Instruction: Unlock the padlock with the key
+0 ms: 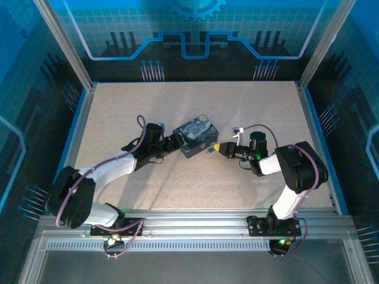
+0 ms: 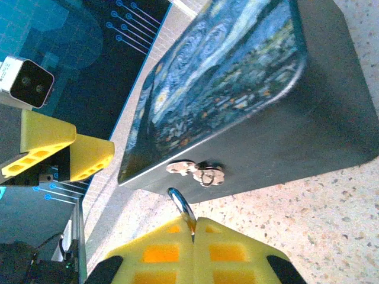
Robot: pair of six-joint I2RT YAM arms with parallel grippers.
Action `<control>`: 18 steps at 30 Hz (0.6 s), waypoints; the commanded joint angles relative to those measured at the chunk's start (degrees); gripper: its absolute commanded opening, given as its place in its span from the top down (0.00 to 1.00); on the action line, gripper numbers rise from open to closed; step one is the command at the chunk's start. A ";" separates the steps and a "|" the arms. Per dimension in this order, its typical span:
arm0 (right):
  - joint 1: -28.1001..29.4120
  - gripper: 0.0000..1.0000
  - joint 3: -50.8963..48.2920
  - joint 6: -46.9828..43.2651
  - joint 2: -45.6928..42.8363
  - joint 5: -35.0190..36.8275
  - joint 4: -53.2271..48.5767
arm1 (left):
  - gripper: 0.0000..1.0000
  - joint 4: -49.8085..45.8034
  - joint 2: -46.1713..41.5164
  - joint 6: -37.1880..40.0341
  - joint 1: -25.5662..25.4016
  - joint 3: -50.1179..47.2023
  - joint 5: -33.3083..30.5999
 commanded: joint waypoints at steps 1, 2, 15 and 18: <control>-0.74 0.97 -0.64 -3.05 -5.36 0.57 -7.05 | 0.23 -3.97 -4.30 3.28 1.03 -1.18 -4.17; -0.78 0.97 -0.64 -3.71 -7.05 0.77 -9.16 | 0.22 -4.67 -5.59 3.88 1.31 -1.49 -5.09; 0.51 0.96 -1.73 -8.30 -27.57 5.20 -34.67 | 0.02 -8.11 -20.81 7.09 4.40 -7.72 -14.43; 0.91 0.95 -1.86 -8.61 -32.25 6.58 -42.56 | 0.01 -8.08 -23.22 7.73 4.91 -8.87 -15.74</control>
